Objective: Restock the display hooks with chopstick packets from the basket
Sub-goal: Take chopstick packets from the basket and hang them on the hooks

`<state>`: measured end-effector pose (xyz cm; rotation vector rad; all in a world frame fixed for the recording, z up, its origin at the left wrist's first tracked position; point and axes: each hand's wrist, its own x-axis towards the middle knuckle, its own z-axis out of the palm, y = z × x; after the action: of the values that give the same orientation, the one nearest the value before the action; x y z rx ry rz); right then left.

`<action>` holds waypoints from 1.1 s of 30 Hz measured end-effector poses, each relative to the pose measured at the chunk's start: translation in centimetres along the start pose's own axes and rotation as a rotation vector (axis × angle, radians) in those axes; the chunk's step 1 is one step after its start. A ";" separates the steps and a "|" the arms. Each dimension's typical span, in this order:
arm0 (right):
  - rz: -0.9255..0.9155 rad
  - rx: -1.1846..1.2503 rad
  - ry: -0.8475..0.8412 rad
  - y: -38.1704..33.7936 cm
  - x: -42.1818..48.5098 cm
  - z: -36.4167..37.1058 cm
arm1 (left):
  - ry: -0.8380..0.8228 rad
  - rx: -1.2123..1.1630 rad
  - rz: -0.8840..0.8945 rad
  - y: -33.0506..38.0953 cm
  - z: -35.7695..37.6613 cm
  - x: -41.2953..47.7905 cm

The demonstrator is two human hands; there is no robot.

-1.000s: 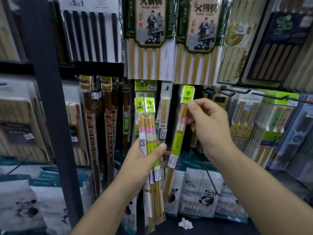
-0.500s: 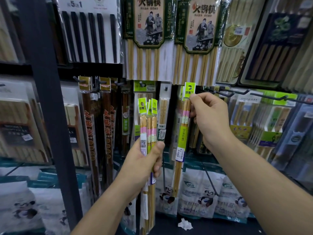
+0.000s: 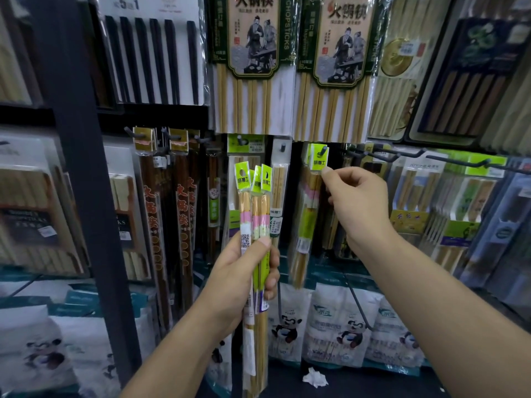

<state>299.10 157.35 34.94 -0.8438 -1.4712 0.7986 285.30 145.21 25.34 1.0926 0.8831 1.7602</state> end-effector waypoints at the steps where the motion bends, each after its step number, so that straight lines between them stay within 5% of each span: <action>1: -0.002 0.001 0.011 0.1 -0.3 -0.1 | -0.003 0.005 0.008 0.1 0.0 0.0; 10: 0.011 0.128 -0.375 -0.5 -4.0 1.0 | -0.063 -0.030 0.030 0.2 1.1 -0.4; 21: 0.013 0.278 -0.188 -1.8 -2.5 0.2 | 0.072 0.064 0.034 -0.3 1.0 -0.1; 33: -0.029 0.133 -0.059 -0.8 -0.1 0.4 | 0.122 0.205 0.062 -0.5 0.3 0.2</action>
<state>298.66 156.83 35.58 -0.7030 -1.4616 0.8954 285.63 145.65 25.07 1.1629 1.1360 1.8329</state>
